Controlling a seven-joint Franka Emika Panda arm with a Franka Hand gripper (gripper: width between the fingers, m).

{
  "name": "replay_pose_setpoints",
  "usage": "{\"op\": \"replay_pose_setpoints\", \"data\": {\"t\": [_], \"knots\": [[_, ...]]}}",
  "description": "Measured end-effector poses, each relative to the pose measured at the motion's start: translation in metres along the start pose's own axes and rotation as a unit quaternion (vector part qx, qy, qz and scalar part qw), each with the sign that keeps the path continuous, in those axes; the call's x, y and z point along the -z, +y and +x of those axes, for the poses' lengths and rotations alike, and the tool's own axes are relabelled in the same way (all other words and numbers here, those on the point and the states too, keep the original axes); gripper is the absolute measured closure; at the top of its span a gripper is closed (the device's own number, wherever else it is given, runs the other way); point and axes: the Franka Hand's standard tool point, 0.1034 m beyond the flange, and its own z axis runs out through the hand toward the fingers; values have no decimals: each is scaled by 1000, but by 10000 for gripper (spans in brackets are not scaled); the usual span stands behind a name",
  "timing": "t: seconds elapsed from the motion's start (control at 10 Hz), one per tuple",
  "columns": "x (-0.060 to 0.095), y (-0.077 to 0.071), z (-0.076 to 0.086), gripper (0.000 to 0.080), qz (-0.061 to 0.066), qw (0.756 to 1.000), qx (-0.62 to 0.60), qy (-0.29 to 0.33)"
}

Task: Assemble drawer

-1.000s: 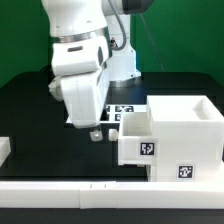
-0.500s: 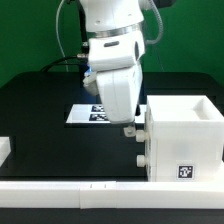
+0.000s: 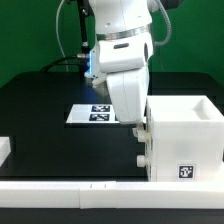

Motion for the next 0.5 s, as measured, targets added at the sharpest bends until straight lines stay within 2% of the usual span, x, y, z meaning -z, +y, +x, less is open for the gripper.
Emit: {"op": "replay_pose_setpoints", "data": {"t": [0.3, 0.5], "knots": [[4, 3, -28, 150, 2, 1000, 13, -3], [3, 3, -37, 150, 3, 1000, 12, -3]]}}
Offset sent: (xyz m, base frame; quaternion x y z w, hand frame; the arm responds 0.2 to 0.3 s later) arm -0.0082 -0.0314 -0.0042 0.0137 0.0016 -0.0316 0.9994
